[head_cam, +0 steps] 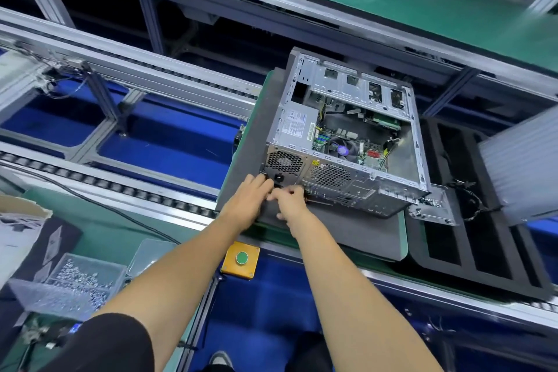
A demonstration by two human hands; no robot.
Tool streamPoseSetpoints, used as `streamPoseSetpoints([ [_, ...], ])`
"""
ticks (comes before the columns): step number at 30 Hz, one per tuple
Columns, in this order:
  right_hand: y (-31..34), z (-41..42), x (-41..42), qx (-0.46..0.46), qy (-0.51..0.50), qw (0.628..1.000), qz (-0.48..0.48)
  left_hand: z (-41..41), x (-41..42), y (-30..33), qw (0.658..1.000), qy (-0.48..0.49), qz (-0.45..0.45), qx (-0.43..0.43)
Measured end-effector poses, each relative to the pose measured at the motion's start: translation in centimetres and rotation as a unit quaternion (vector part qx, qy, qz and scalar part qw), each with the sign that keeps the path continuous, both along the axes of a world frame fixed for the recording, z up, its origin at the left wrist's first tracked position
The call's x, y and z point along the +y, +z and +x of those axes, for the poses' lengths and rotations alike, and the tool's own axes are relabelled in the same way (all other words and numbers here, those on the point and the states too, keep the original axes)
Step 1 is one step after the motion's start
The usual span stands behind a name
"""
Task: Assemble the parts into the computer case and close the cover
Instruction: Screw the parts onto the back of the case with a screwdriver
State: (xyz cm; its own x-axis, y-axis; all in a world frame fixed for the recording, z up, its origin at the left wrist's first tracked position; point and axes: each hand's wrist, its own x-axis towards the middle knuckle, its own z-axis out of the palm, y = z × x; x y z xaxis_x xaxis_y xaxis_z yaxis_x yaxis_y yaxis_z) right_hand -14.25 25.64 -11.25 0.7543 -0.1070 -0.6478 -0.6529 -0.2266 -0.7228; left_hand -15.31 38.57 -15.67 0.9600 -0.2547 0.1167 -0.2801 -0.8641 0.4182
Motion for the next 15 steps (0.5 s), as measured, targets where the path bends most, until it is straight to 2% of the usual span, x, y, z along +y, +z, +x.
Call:
streamPoseSetpoints([
  [3,0.6,0.6,0.4,0.031,-0.054,0.997,0.052,-0.1,0.0,0.1,1.000,0.000,0.001,-0.001],
  [8,0.5,0.1,1.0,0.014,0.036,0.992,-0.123,0.2,0.1,0.1,1.000,-0.006,0.000,-0.013],
  [10,0.8,0.2,1.0,0.030,0.032,0.993,-0.107,0.3,0.1,-0.1,1.000,-0.007,-0.001,-0.020],
  [12,1.0,0.7,0.7,0.029,-0.014,0.997,-0.063,0.3,0.1,-0.5,1.000,-0.009,-0.004,-0.028],
  [15,0.7,1.0,0.3,0.020,-0.039,0.997,-0.064,0.3,0.2,-0.9,1.000,-0.007,-0.013,-0.027],
])
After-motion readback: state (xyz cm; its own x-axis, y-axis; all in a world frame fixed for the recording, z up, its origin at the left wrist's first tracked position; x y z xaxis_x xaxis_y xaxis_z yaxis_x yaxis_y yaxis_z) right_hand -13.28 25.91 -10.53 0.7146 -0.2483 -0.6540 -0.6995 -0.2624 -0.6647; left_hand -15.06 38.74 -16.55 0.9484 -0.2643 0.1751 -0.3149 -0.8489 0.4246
